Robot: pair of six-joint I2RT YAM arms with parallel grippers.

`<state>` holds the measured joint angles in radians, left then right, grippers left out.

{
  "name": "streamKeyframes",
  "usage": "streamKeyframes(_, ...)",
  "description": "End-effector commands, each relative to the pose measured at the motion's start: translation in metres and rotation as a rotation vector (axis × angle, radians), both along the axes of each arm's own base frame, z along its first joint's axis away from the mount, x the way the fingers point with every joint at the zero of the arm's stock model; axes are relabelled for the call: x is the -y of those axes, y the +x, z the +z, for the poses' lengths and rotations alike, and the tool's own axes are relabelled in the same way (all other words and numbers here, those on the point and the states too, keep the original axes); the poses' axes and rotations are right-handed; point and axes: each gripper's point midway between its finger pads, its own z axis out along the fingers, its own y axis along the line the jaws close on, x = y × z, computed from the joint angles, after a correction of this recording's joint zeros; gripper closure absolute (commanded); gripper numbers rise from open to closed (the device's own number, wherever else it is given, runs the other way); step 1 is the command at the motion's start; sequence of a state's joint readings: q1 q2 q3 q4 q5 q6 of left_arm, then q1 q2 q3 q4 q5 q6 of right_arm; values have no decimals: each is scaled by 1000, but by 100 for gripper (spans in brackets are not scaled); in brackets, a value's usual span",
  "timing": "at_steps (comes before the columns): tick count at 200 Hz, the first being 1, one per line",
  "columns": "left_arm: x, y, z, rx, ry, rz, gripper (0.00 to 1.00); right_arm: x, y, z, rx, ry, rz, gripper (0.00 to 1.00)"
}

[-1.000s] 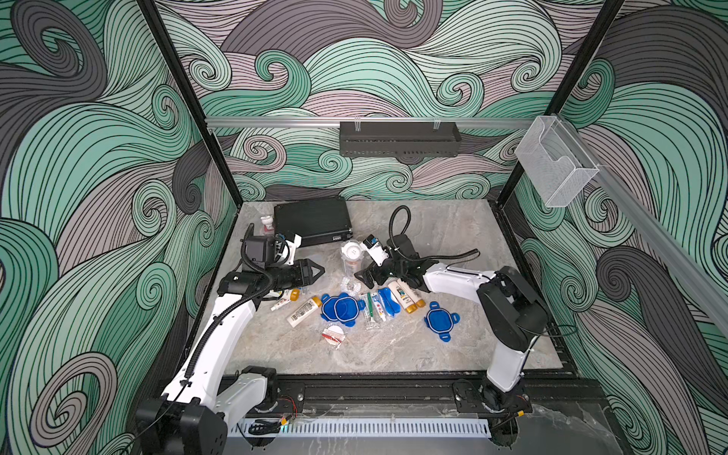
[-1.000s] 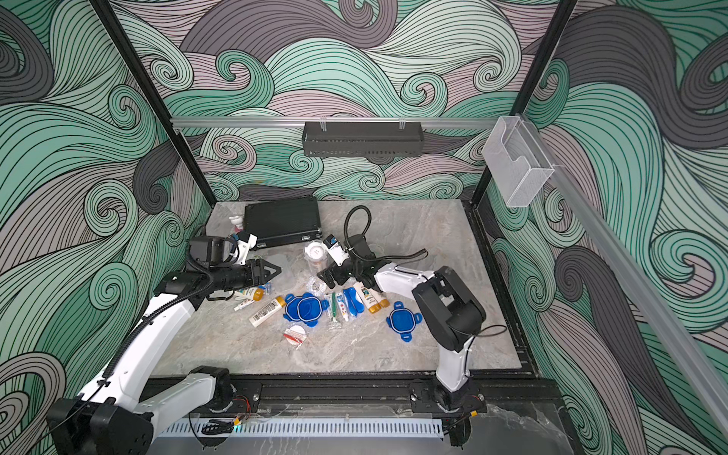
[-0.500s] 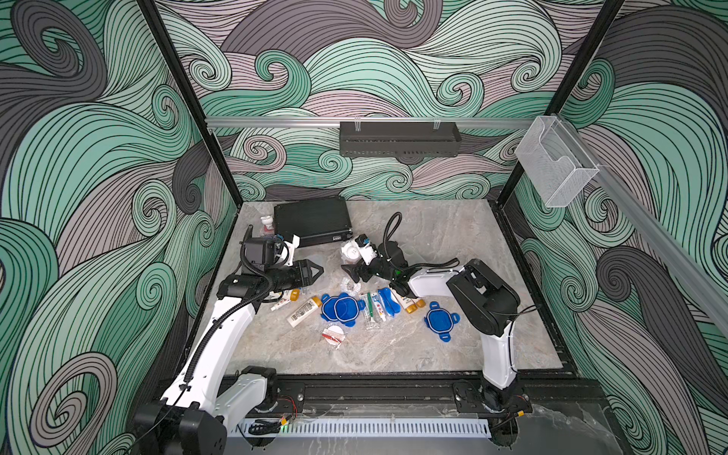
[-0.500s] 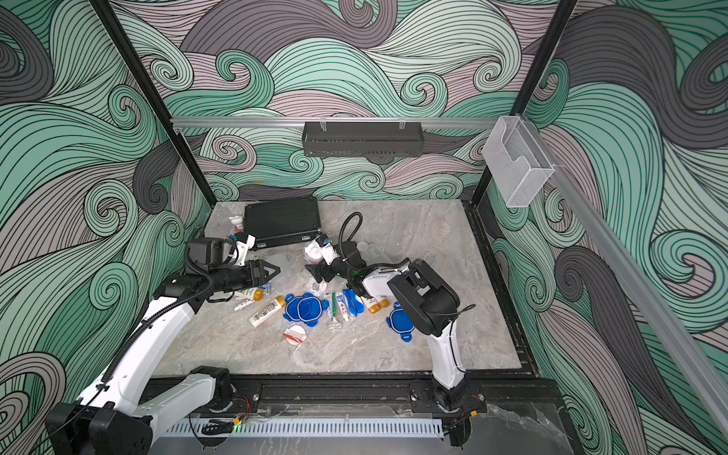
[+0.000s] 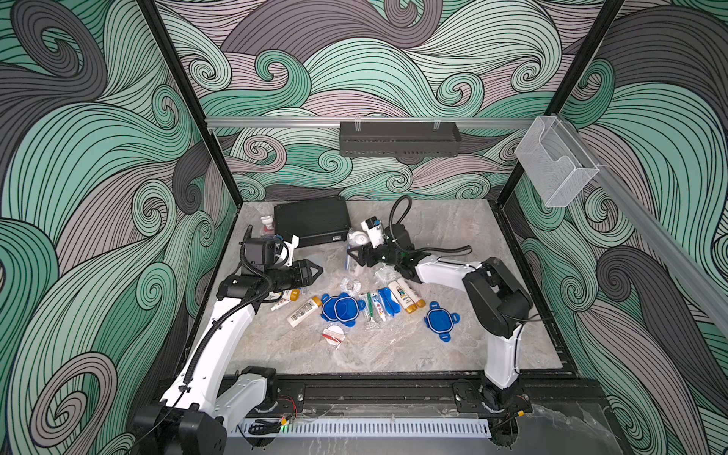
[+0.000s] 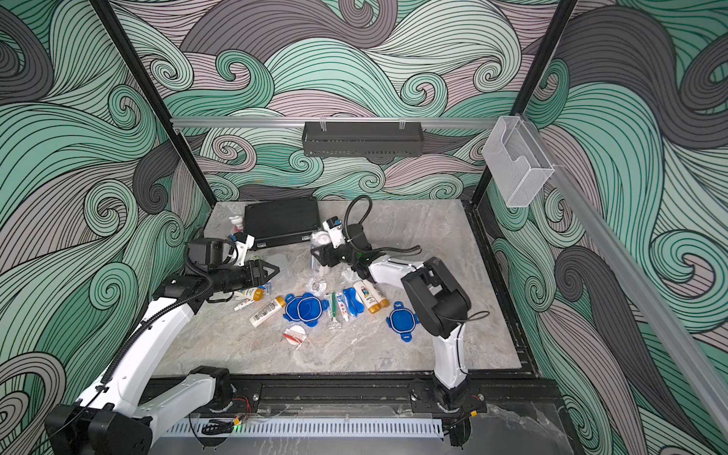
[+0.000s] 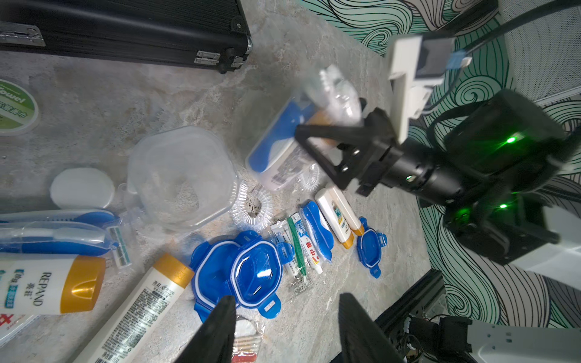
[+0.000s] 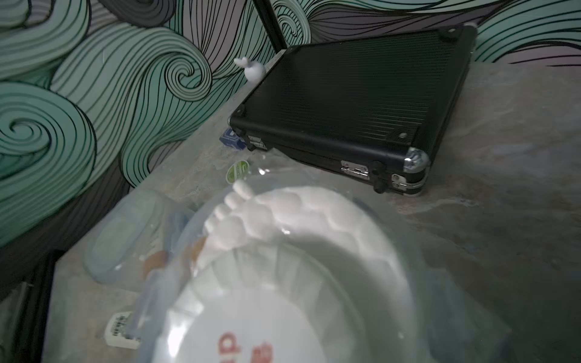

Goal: Take out toiletry kits
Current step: 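Pick up the container from the center of the board, then pour the toiletry kits out of the container.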

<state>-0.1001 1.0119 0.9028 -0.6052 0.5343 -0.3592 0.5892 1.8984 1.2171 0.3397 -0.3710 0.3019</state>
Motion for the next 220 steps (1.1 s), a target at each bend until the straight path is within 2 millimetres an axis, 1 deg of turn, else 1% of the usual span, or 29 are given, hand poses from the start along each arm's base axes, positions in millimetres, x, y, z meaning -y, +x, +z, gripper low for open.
streamKeyframes(1,1,0,8,33,-14,-5,47,54,9,103,-106,233,-135,49)
streamKeyframes(11,5,1,10,47,-32,-28,46,81,5,108,-177,256,-189,49)
streamKeyframes(26,12,2,15,58,-66,-58,46,121,-4,101,-302,265,-278,48)
streamKeyframes(38,18,6,23,68,-103,-81,46,146,-14,101,-375,321,-309,48)
streamKeyframes(44,23,9,28,78,-124,-94,44,158,-17,102,-401,348,-327,48)
streamKeyframes(58,34,18,41,106,-148,-119,37,186,-22,96,-473,405,-385,48)
streamKeyframes(70,52,23,51,137,-144,-159,31,205,-24,94,-490,432,-417,49)
streamKeyframes(80,73,26,57,163,-126,-205,27,218,-25,87,-505,444,-452,49)
streamKeyframes(100,124,31,60,248,-91,-339,22,233,-26,77,-523,484,-496,49)
streamKeyframes(116,162,33,53,324,-63,-436,17,240,-24,67,-567,546,-514,49)
streamKeyframes(125,179,37,45,382,-56,-473,16,245,-22,59,-604,578,-529,49)
streamKeyframes(132,191,41,44,427,-57,-496,16,248,-19,56,-619,608,-536,49)
streamKeyframes(135,195,42,47,448,-59,-502,15,249,-18,54,-624,618,-537,49)
streamKeyframes(138,200,46,37,440,-50,-510,14,250,-17,52,-626,627,-539,49)
streamKeyframes(146,212,51,32,465,-42,-541,14,254,-15,46,-648,647,-550,49)
streamKeyframes(149,217,52,33,477,-39,-557,14,255,-14,44,-654,654,-552,49)
streamKeyframes(154,227,51,27,488,-21,-593,13,257,-13,41,-667,670,-556,49)
streamKeyframes(156,231,51,28,500,-15,-609,13,257,-12,41,-669,678,-556,49)
streamKeyframes(172,260,48,14,538,71,-724,12,259,-8,33,-704,732,-551,49)
streamKeyframes(181,271,49,3,542,118,-767,11,260,-5,31,-722,759,-544,49)
streamKeyframes(189,274,56,-8,544,158,-768,10,263,-4,29,-738,780,-545,49)
streamKeyframes(196,276,62,-10,557,171,-755,9,265,-2,28,-747,795,-548,49)
streamKeyframes(206,279,67,-13,589,168,-753,2,267,0,28,-756,813,-548,49)
streamKeyframes(220,291,68,-11,675,120,-782,1,268,2,26,-776,829,-542,49)
